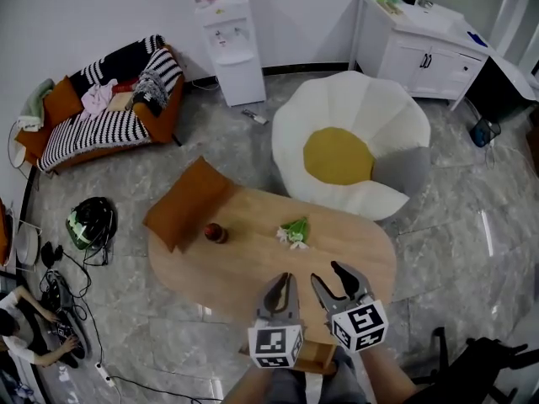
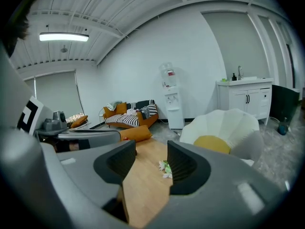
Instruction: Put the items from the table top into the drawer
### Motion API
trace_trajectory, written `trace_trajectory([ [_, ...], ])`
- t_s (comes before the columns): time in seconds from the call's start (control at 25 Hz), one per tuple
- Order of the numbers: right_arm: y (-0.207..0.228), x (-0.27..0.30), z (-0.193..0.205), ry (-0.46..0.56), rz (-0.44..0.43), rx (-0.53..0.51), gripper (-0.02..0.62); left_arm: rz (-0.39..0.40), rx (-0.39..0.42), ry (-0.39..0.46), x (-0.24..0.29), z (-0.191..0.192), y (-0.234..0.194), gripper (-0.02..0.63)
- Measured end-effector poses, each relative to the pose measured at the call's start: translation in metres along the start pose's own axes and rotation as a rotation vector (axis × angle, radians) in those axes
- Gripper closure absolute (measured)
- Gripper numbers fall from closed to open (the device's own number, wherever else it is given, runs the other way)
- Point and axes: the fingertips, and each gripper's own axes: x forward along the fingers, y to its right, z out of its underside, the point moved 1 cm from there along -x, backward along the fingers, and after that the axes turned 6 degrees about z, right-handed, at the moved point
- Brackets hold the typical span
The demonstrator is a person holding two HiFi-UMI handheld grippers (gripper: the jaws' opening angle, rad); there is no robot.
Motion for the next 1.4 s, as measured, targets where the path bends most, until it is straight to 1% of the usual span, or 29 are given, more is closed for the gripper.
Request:
trace_trajectory([
  [0.28,0.005,0.045,0.012,-0.008,-0.003,-0.009,0.397,0.004,-0.010,-0.019,0.025,0.015,-0.023,0.594],
  [0.4,0.009,0.060,0.018,-0.016,0.004,-0.009,0.399,0.010,-0.002,-0.056,0.038,0.029,-0.033,0.594],
  [0.48,0.012,0.070,0.022,-0.022,0.006,-0.011,0.397,0.004,-0.014,-0.069,0.045,0.038,-0.041,0.594],
  [0.6,0.015,0.084,0.029,-0.022,0.012,0.011,0.397,0.003,-0.054,-0.061,0.052,0.042,-0.054,0.594],
  [0.68,0.018,0.094,0.036,-0.026,0.018,0.026,0.397,0.007,-0.061,-0.056,0.059,0.045,-0.060,0.594],
  [0.84,0.019,0.114,0.052,-0.058,0.015,0.013,0.394,0.003,-0.041,-0.064,0.074,0.054,-0.071,0.594],
  [1.04,0.028,0.140,0.075,-0.099,0.022,0.025,0.377,-0.003,-0.041,-0.070,0.091,0.069,-0.082,0.594],
  [1.28,0.035,0.167,0.091,-0.124,0.031,0.028,0.351,-0.004,-0.049,-0.092,0.105,0.090,-0.097,0.594],
  [1.4,0.036,0.182,0.106,-0.163,0.036,0.017,0.344,-0.015,-0.052,-0.105,0.108,0.101,-0.107,0.594],
])
